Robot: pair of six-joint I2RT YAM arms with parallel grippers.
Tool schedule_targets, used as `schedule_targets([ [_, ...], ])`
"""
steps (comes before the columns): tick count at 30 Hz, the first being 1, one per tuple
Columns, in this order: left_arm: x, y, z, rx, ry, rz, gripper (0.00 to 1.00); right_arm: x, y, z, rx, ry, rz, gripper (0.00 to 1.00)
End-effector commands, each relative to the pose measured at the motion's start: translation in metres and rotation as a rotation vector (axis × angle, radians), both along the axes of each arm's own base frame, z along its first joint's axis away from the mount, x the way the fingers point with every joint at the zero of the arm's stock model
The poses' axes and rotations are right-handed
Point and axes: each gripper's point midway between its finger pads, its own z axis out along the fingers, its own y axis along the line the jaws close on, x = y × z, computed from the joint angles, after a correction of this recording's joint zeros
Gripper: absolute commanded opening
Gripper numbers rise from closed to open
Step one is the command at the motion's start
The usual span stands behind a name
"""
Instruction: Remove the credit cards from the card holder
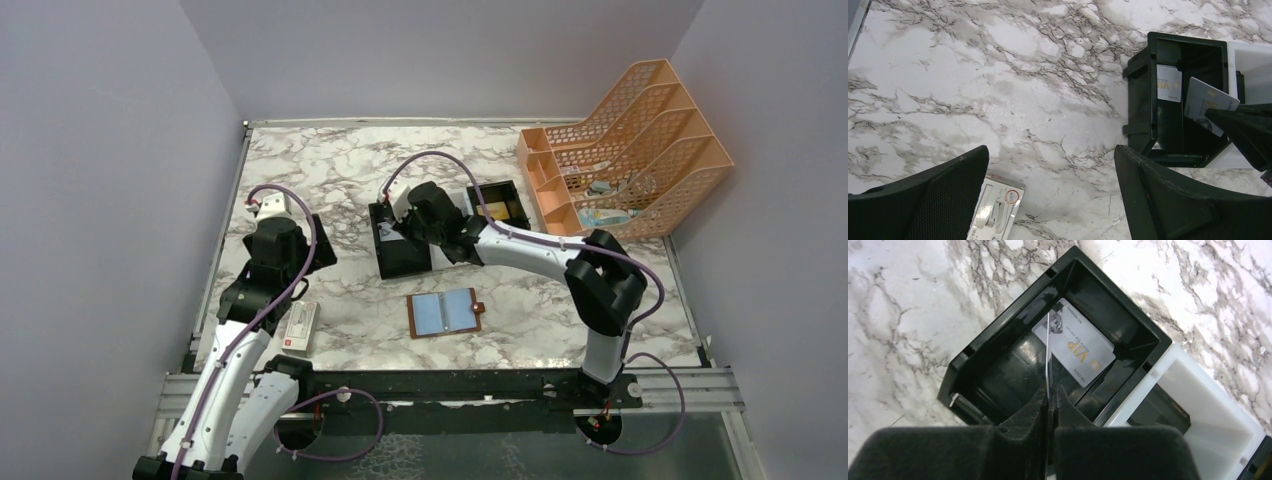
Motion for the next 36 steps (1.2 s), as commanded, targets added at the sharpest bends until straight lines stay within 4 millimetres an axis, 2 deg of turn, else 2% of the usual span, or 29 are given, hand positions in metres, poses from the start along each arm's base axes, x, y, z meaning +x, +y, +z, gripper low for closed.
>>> schedule_targets([
  [1, 0.0, 0.008, 0.004, 0.011, -0.028, 0.038, 0.99, 0.019, 0.013, 0.004, -0.048, -0.087, 0.025, 0.01],
  [9, -0.001, 0.011, 0.009, 0.013, -0.05, 0.054, 0.99, 0.046, 0.021, -0.014, -0.153, -0.16, 0.026, 0.02],
  [16, -0.002, 0.011, 0.01, 0.011, -0.057, 0.056, 0.99, 0.06, 0.017, -0.042, -0.258, -0.184, 0.0, 0.01],
  [20, -0.002, 0.012, 0.009, 0.013, -0.055, 0.057, 0.99, 0.05, 0.022, -0.061, -0.29, -0.148, 0.057, 0.02],
  [24, -0.002, 0.012, 0.008, 0.013, -0.051, 0.058, 0.99, 0.043, 0.021, -0.074, -0.317, -0.138, 0.072, 0.1],
  [30, -0.001, 0.01, 0.005, 0.013, -0.038, 0.049, 0.99, 0.034, 0.025, -0.084, -0.33, -0.121, 0.151, 0.15],
  [34, 0.0, 0.008, 0.004, 0.01, -0.032, 0.039, 0.99, 0.041, 0.021, -0.081, -0.349, -0.154, 0.119, 0.22],
  [36, 0.0, 0.007, 0.002, 0.01, -0.025, 0.034, 0.99, 0.041, 0.021, -0.077, -0.347, -0.172, 0.123, 0.22],
])
